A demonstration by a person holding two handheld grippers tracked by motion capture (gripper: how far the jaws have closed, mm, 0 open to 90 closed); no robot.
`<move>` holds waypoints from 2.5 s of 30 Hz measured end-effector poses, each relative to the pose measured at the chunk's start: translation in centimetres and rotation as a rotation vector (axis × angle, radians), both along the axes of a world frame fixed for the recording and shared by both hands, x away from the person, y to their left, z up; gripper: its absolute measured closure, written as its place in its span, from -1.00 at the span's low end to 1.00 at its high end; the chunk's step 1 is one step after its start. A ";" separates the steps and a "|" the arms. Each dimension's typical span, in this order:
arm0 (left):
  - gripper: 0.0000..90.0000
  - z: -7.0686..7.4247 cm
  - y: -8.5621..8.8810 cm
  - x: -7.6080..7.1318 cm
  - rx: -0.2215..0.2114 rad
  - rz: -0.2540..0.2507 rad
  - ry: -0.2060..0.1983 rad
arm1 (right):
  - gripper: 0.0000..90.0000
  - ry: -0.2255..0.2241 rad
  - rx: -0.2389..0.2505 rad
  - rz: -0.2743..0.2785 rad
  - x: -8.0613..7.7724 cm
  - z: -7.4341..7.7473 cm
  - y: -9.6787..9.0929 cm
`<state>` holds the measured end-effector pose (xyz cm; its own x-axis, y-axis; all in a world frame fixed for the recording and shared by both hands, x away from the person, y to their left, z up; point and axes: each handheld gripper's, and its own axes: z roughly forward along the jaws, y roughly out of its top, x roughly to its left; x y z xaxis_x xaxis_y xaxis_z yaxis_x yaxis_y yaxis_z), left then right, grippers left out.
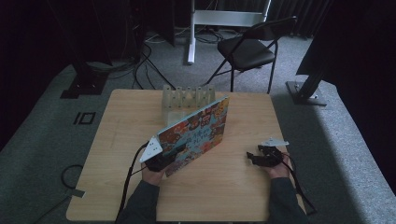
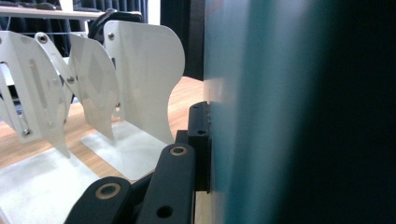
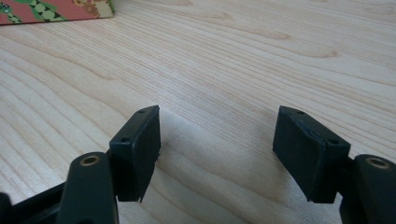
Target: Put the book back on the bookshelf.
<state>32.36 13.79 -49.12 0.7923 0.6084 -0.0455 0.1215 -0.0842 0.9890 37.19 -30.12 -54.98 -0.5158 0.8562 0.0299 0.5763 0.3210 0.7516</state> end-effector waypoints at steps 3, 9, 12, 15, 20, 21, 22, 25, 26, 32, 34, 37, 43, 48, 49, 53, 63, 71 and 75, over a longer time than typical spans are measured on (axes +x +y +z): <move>0.80 0.0 0.3 -0.1 -0.001 0.006 0.003 | -0.30 0.001 0.001 0.001 0.0 0.0 0.0; 0.80 -0.1 1.0 -0.1 -0.015 0.015 0.018 | -0.30 0.001 0.001 -0.001 0.0 0.0 0.0; 0.80 -0.1 1.3 -0.2 -0.027 0.023 0.027 | -0.30 0.000 -0.001 -0.001 0.0 0.0 0.0; 0.80 -0.1 1.6 -0.3 -0.023 0.027 0.023 | -0.30 0.000 -0.002 -0.001 0.0 0.0 0.0; 0.80 0.0 1.8 -0.4 -0.019 0.034 0.018 | -0.30 -0.003 -0.008 0.000 0.0 0.0 0.0; 0.80 0.0 1.9 -0.4 -0.018 0.036 0.017 | -0.30 -0.003 -0.009 0.000 0.0 0.0 0.0; 0.80 0.0 1.9 -0.5 -0.016 0.038 0.016 | -0.30 -0.003 -0.009 0.000 0.0 0.0 0.0; 0.80 0.0 2.1 -0.5 -0.015 0.041 0.016 | -0.34 -0.003 -0.017 -0.003 0.1 0.0 0.1; 0.80 0.0 2.2 -0.5 -0.014 0.042 0.016 | -0.35 -0.005 -0.023 -0.004 0.1 0.0 0.1; 0.80 0.1 2.6 -0.6 -0.010 0.057 0.013 | -0.42 -0.001 -0.026 -0.012 0.1 0.0 0.2; 0.80 0.2 2.8 -0.7 -0.005 0.061 0.013 | -0.44 0.000 -0.027 -0.012 0.1 0.0 0.2; 0.80 0.2 2.9 -0.7 -0.006 0.067 0.013 | -0.46 0.001 -0.029 -0.008 0.1 -0.1 0.2; 0.80 0.2 3.3 -0.8 -0.007 0.075 0.012 | -0.47 0.001 -0.029 -0.006 0.1 -0.1 0.2; 0.80 0.2 3.5 -0.8 -0.006 0.082 0.013 | -0.47 0.001 -0.029 -0.005 0.1 -0.1 0.2; 0.80 0.2 3.7 -0.8 -0.003 0.087 0.014 | -0.47 0.001 -0.029 -0.005 0.1 -0.1 0.2; 0.80 0.3 3.9 -0.9 -0.004 0.095 0.013 | -0.47 0.001 -0.029 -0.005 0.1 -0.1 0.2; 0.80 0.1 4.5 -1.1 -0.011 0.117 0.014 | -0.47 0.002 -0.029 -0.005 0.1 -0.1 0.2; 0.80 0.1 4.9 -1.3 -0.014 0.129 0.018 | -0.47 0.002 -0.029 -0.005 0.1 -0.1 0.2; 0.79 0.1 5.0 -1.3 -0.017 0.135 0.020 | -0.47 0.002 -0.029 -0.005 0.1 -0.1 0.2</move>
<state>31.06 18.76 -49.03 0.7024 0.7081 -0.0723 0.1506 -0.0486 0.9874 37.33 -29.93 -55.04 -0.5117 0.8592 0.0059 0.5791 0.3398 0.7411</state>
